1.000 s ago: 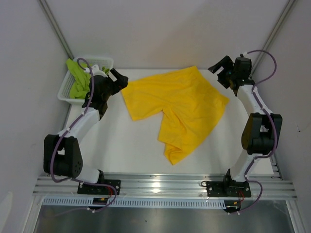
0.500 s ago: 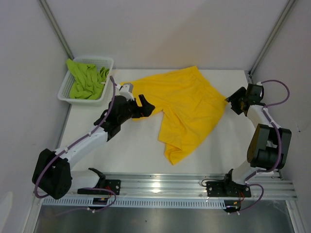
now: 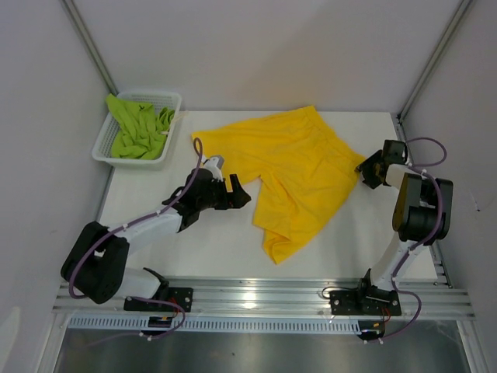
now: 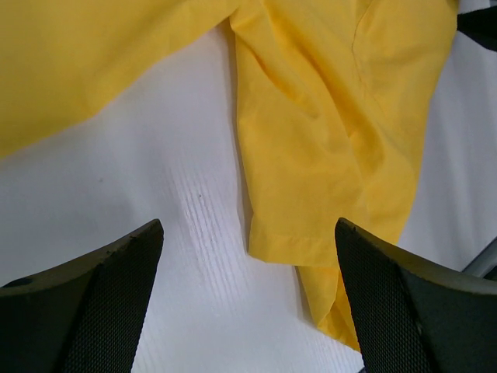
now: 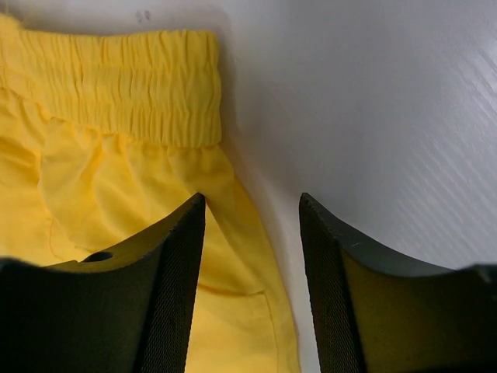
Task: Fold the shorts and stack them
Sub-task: Flatten the shorts out
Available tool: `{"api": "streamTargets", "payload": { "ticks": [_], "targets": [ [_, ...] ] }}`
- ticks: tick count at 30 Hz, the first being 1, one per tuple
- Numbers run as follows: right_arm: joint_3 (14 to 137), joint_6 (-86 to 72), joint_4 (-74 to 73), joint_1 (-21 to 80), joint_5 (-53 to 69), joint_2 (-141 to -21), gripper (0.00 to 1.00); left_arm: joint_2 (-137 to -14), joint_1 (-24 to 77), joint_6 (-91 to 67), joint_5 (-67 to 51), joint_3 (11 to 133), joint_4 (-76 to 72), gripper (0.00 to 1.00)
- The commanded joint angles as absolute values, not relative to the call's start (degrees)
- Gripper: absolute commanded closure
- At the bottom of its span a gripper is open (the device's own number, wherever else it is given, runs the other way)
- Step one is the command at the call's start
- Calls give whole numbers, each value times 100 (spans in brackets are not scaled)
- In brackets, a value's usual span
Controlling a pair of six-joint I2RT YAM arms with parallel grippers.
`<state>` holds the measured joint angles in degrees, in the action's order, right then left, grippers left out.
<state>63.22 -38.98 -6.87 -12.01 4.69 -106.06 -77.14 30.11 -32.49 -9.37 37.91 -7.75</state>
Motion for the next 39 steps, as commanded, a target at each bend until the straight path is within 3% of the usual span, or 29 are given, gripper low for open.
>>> {"api": "streamTargets", "payload": {
  "ticks": [1,5,9,14,30,32,39],
  "targets": [
    [6671,-3981,-185,-1108,255,-10828,47,-7822,3199,-3436,-1151,3604,-1212,7],
    [6724,-4017,95,-1072,343,-11126,53,-7971,3480,-3656,-958,3340,-1695,8],
    [6698,-3990,184,-1098,387,-11197,81,-8217,3612,-3910,-984,3129,-2170,9],
    [6478,-4139,676,-1178,773,-11373,99,-8533,3726,-4051,-1125,3085,-2390,9],
    [6161,-4166,1011,-1222,861,-11215,100,-9193,4342,-4860,-782,3076,-2820,14],
    [6144,-4175,1028,-1222,853,-11206,100,-9351,4350,-4922,-809,3111,-2926,21],
    [6100,-4201,1055,-1230,870,-11188,100,-9589,4386,-4922,-264,3199,-2831,62]
  ]
}}
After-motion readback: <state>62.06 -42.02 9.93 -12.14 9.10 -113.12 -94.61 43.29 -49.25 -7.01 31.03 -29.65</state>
